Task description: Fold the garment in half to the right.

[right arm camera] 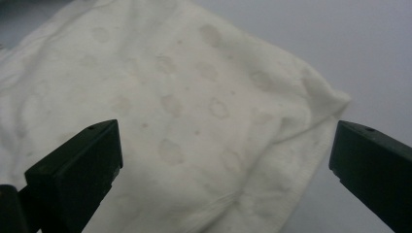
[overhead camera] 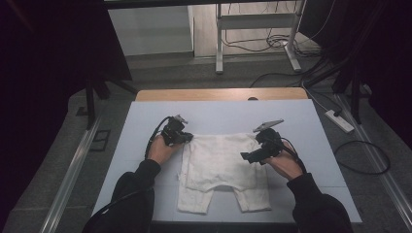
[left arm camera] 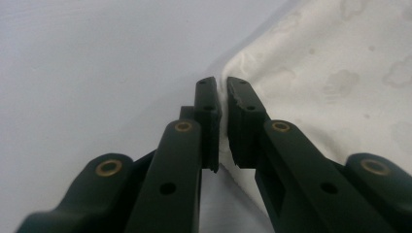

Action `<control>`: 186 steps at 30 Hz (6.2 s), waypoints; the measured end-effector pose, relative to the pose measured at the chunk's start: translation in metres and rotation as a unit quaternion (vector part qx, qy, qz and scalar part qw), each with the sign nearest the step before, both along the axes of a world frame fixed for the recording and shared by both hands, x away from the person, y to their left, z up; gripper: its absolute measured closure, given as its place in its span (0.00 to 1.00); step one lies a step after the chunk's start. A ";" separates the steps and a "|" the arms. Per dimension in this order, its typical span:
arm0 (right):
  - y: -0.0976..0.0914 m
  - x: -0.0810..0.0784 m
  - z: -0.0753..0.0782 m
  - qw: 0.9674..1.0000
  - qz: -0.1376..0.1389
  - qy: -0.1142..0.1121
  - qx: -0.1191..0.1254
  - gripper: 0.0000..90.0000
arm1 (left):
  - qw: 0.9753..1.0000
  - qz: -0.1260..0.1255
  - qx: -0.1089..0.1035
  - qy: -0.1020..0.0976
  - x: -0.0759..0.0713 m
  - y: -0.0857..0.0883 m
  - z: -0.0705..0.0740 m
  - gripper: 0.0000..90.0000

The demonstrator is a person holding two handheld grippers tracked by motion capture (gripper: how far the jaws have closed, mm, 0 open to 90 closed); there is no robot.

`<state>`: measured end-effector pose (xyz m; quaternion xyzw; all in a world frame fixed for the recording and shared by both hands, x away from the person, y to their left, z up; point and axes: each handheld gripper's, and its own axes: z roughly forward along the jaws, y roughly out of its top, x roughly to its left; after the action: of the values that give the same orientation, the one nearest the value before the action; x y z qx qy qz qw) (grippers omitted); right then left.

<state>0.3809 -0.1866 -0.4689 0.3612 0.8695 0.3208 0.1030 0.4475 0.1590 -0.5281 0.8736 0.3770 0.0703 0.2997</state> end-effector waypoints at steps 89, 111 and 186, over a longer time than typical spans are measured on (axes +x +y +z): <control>0.198 -0.131 -0.049 0.954 0.292 0.016 -0.070 0.41 | 1.000 0.008 -0.017 0.015 0.002 0.003 -0.001 0.91; 0.197 -0.128 -0.047 0.941 0.333 0.038 -0.040 0.96 | 0.999 0.022 -0.028 0.025 0.005 0.003 0.000 0.92; 0.020 -0.115 0.009 0.977 0.206 0.054 0.021 0.96 | 0.995 -0.052 -0.047 -0.076 0.012 -0.137 0.044 0.94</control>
<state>0.2663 -0.1669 -0.4604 0.1929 0.9225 0.3336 -0.0202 0.4597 0.0217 -0.4841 0.8694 0.3098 0.1027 0.3710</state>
